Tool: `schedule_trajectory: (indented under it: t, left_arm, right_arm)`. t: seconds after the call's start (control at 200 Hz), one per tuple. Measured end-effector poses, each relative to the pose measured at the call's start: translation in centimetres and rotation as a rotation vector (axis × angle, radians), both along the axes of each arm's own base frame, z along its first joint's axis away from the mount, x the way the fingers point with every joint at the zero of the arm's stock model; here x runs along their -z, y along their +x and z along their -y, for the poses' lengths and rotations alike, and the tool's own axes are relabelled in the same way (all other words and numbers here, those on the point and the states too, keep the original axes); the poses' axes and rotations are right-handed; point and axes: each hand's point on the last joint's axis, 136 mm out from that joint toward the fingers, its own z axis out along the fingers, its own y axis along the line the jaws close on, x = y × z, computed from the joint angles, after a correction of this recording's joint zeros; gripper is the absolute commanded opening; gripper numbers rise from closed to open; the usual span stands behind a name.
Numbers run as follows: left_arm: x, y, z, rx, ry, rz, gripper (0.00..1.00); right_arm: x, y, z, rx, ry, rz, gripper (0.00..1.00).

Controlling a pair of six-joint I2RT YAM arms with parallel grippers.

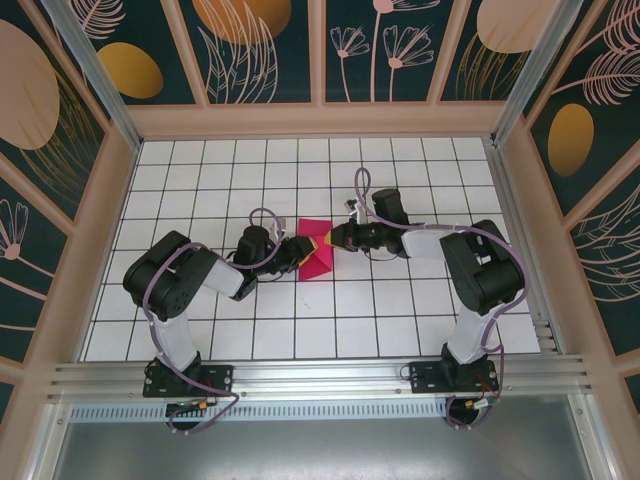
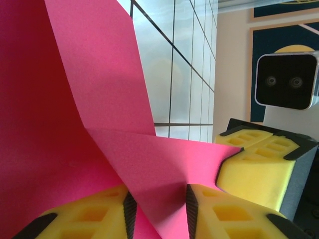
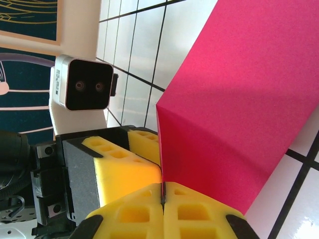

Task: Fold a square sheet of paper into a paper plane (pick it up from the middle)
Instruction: Turn over the paper at the center of the table.

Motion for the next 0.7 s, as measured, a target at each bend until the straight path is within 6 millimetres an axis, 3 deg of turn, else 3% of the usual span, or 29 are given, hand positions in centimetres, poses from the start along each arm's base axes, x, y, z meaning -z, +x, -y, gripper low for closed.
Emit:
schedule_trajectory:
  t: [0.275, 0.51, 0.7]
  left_arm:
    - [-0.3, 0.2, 0.0, -0.008, -0.002, 0.017, 0.13]
    - [-0.4, 0.4, -0.3, -0.012, 0.029, 0.050, 0.05]
    - [-3.1, 0.8, -1.0, -0.020, 0.107, 0.130, 0.05]
  right_arm:
    - [0.5, 0.0, 0.5, 0.012, -0.008, -0.011, 0.09]
    - [0.4, 0.8, 1.9, 0.081, -0.068, 0.006, 0.37]
    - [-2.9, 2.5, 4.7, 0.220, -0.154, 0.134, 0.60]
